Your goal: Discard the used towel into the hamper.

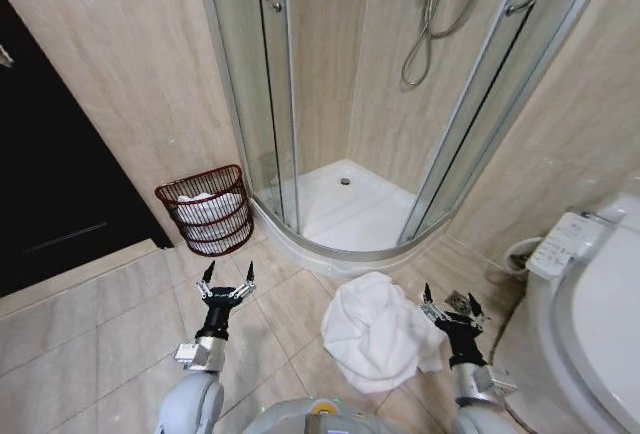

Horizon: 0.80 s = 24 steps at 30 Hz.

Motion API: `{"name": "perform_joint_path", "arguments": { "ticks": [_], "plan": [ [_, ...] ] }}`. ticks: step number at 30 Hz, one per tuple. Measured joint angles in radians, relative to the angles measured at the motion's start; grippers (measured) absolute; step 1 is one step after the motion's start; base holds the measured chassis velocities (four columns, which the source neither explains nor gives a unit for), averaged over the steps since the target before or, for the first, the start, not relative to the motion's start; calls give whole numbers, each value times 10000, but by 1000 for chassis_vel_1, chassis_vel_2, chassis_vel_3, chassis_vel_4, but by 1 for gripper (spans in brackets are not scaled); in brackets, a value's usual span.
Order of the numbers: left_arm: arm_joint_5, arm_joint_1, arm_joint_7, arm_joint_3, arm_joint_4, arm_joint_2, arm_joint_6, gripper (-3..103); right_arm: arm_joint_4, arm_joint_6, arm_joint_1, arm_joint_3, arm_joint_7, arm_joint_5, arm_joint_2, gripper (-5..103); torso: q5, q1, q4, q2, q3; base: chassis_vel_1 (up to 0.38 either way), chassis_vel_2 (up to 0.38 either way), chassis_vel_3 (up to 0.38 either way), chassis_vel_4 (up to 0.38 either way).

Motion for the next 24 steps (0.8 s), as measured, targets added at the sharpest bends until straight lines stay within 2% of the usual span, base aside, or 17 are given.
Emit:
{"name": "perform_joint_path", "arguments": {
  "ticks": [2, 3, 6, 7, 11, 15, 19, 20, 21, 24],
  "plan": [
    [39, 30, -12, -2, -10, -15, 0, 100, -837, -509, 670, 196, -299, 75, -331, 100, 2, 0, 3, 0, 0, 0, 0, 0, 0],
    [39, 30, -12, -2, -10, -15, 0, 100, -837, -509, 670, 196, -299, 75, -331, 100, 2, 0, 3, 0, 0, 0, 0, 0, 0],
    [131, 54, -33, -30, -97, -11, 28, 100, -1854, -1537, 1564, 65, -716, 532, -1095, 100, -1, 1, 4, 0, 1, 0, 0, 0, 0],
    [131, 54, -33, -30, -97, -11, 28, 100, -1854, -1537, 1564, 65, -716, 532, -1095, 100, -1, 1, 4, 0, 1, 0, 0, 0, 0],
    [174, 208, -75, -99, -98, -142, -1, 100, -2226, -2724, 2013, -931, -929, 1456, -2127, 100, -1, 2, 2, 0, 1, 0, 0, 0, 0],
    [174, 327, -128, -129, -60, -211, -100, 100, -2215, -3213, 2126, -1439, -958, 1799, -2529, 100, 2, 2, 3, 0, 1, 0, 0, 0, 0],
    [159, 451, -231, -210, -6, -339, -259, 100, -2224, -4824, 2431, -2076, -1049, 2741, -3265, 100, 0, 2, 2, 0, 1, 0, 0, 0, 0],
    [159, 451, -231, -210, -6, -339, -259, 100, -2224, -4824, 2431, -2076, -1049, 2741, -3265, 100, 0, 2, 2, 0, 1, 0, 0, 0, 0],
    [148, 455, -253, -226, -13, -384, -260, 100, -2407, -5409, 2613, -2171, -1019, 3113, -3461, 100, -1, 3, 3, 1, 1, 0, 0, 0, 0],
    [147, 309, -356, -184, -30, -393, -39, 100, -3091, -6159, 2939, -2189, -1031, 3776, -3772, 100, 2, 3, 3, 0, 1, 0, 0, 0, 0]
  ]
}}
